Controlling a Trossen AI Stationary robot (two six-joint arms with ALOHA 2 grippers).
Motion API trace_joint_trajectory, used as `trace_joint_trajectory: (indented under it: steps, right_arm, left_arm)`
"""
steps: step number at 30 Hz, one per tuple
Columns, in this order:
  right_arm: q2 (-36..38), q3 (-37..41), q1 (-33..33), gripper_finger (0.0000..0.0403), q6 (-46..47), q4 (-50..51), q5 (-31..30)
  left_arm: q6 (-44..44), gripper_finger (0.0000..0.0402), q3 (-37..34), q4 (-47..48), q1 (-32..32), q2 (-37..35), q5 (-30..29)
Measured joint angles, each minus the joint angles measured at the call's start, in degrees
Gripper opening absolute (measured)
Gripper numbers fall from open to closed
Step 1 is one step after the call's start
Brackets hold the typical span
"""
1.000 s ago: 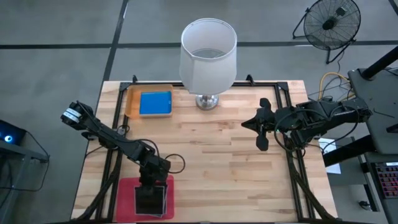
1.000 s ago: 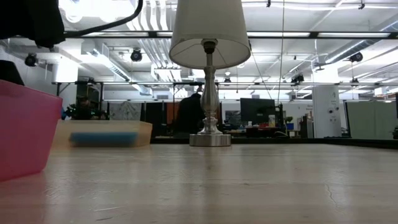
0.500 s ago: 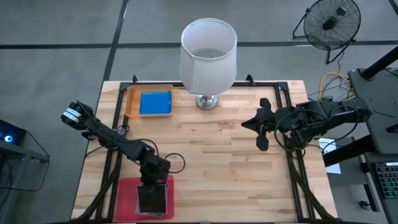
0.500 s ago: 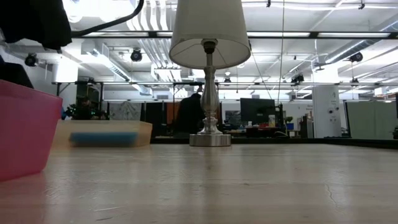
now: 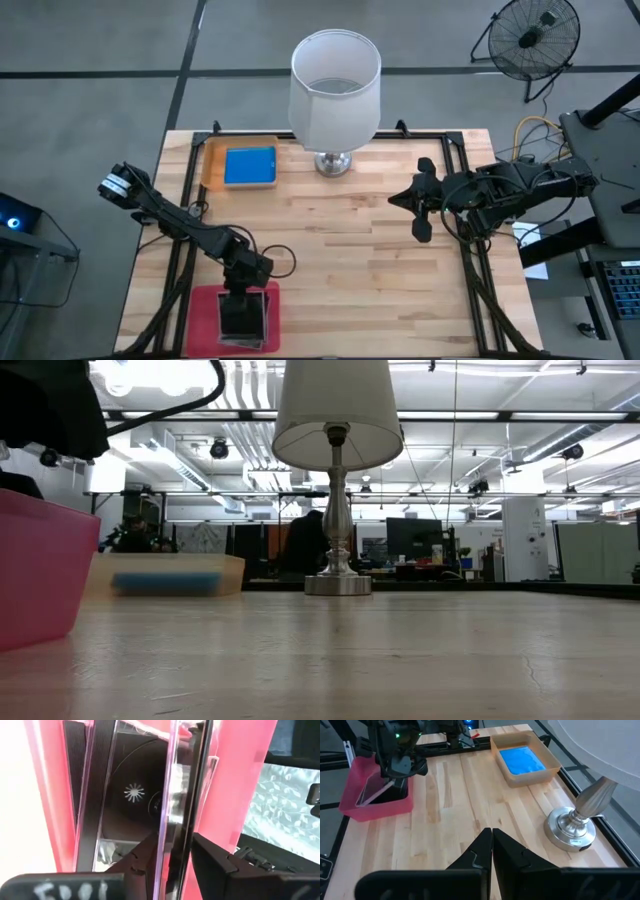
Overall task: Pick & place jewel cases by type
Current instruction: Put the black cd case into the pink bin
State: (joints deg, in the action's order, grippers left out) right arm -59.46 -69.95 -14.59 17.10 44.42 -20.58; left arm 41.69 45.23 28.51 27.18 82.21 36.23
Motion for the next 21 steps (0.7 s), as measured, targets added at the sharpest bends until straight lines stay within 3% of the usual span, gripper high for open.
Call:
trace_joint_trajectory:
  steps: [11, 21]
  right_arm:
    - [0.02, 0.0, 0.0, 0.0008, 0.0, 0.0, 0.0]
    - [0.04, 0.0, 0.0, 0.0008, 0.28, -0.01, 0.02]
  left_arm:
    - [0.71, 0.0093, 1.02, 0.0, -0.04, 0.02, -0.37]
    - [0.83, 0.0149, 1.22, 0.49, -0.04, 0.02, -0.82]
